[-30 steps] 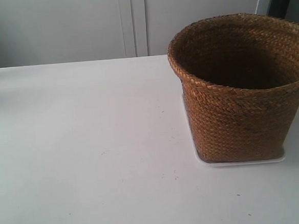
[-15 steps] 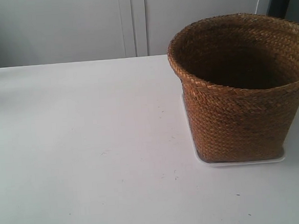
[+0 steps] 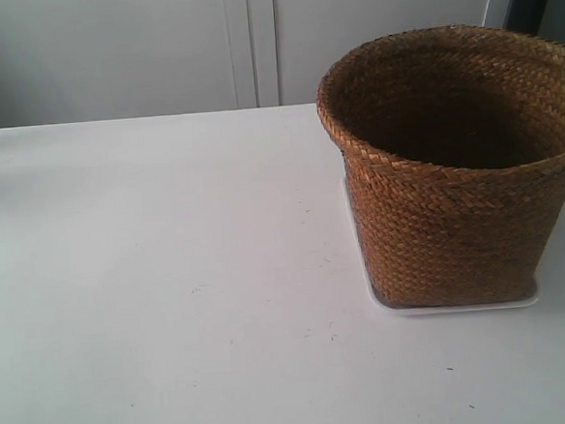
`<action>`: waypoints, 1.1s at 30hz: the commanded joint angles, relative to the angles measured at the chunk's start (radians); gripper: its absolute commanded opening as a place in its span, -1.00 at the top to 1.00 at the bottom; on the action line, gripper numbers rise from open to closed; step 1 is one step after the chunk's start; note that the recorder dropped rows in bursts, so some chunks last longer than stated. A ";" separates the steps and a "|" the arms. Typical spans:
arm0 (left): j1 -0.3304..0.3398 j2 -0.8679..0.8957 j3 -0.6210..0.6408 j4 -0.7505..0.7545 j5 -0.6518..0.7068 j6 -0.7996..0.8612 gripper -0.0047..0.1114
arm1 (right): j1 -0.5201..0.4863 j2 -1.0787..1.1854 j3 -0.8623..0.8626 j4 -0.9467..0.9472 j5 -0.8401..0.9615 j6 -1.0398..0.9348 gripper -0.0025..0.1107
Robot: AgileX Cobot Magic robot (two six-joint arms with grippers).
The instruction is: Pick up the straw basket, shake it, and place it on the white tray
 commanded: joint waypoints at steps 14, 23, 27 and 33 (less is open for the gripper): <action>0.003 -0.005 0.004 -0.013 0.033 0.001 -0.28 | -0.002 0.017 0.053 0.520 -0.221 -0.375 -0.90; 0.003 -0.005 0.004 -0.013 0.033 -0.001 -0.28 | -0.002 0.054 0.371 0.954 -0.290 -0.979 -0.90; 0.003 -0.005 0.004 -0.013 0.033 -0.001 -0.28 | -0.002 0.061 0.489 1.037 -0.085 -0.792 -0.90; 0.003 -0.005 0.004 -0.013 0.033 -0.001 -0.28 | -0.002 0.061 0.509 0.758 -0.024 -0.487 -0.90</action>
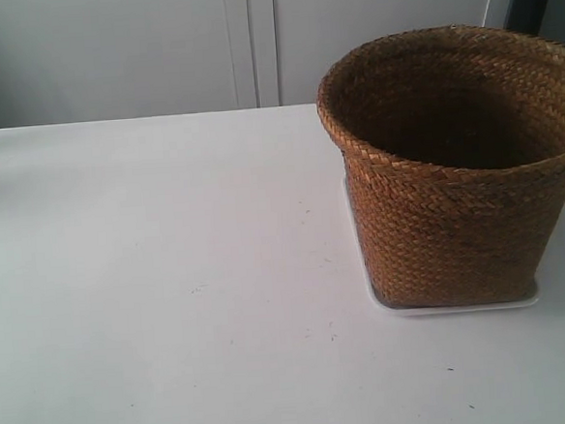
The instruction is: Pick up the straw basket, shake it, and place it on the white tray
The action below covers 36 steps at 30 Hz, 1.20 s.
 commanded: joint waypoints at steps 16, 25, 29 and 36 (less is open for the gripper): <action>0.003 -0.005 0.004 -0.009 0.033 -0.001 -0.28 | -0.002 0.005 0.191 -0.233 0.106 -0.044 -0.90; 0.003 -0.005 0.004 -0.009 0.033 -0.001 -0.28 | -0.002 0.005 0.191 -0.095 0.045 0.482 -0.90; 0.003 -0.005 0.004 -0.009 0.033 -0.001 -0.28 | -0.002 0.005 0.191 -0.076 -0.123 0.482 -0.90; 0.003 -0.005 0.004 -0.009 0.033 -0.001 -0.28 | -0.002 0.005 0.191 0.103 -0.233 -0.056 -0.90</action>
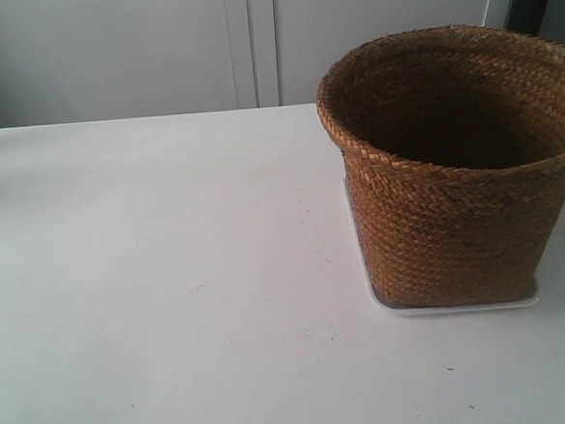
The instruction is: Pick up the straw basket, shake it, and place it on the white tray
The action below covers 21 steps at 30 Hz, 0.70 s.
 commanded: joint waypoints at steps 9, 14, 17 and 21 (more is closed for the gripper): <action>0.003 -0.005 0.004 -0.009 0.033 -0.001 -0.28 | -0.002 0.003 0.007 0.218 -0.012 -1.168 -0.90; 0.003 -0.005 0.004 -0.009 0.033 -0.001 -0.28 | -0.002 0.003 0.007 0.803 0.197 -1.362 -0.90; 0.003 -0.005 0.004 -0.009 0.033 -0.001 -0.28 | -0.002 0.003 0.007 0.983 0.317 -1.507 -0.90; 0.003 -0.005 0.004 -0.009 0.033 -0.001 -0.28 | -0.002 0.001 0.007 0.989 0.516 -1.570 -0.90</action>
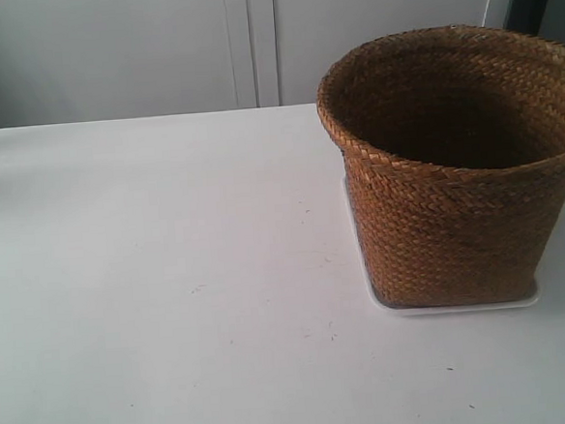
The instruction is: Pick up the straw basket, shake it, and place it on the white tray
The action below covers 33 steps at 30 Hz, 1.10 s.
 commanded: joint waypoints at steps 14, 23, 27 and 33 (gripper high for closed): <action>0.003 -0.005 0.004 -0.009 0.033 -0.001 -0.28 | -0.002 0.001 0.005 0.058 0.562 -0.371 -0.90; 0.003 -0.005 0.004 -0.009 0.033 -0.001 -0.28 | -0.002 0.001 0.005 0.041 0.533 -0.415 -0.90; 0.003 -0.005 0.004 -0.009 0.033 -0.001 -0.28 | -0.002 0.001 0.005 0.041 0.533 -0.415 -0.90; 0.003 -0.005 0.004 -0.009 0.033 -0.001 -0.28 | -0.002 0.001 0.005 0.043 0.533 -0.415 -0.90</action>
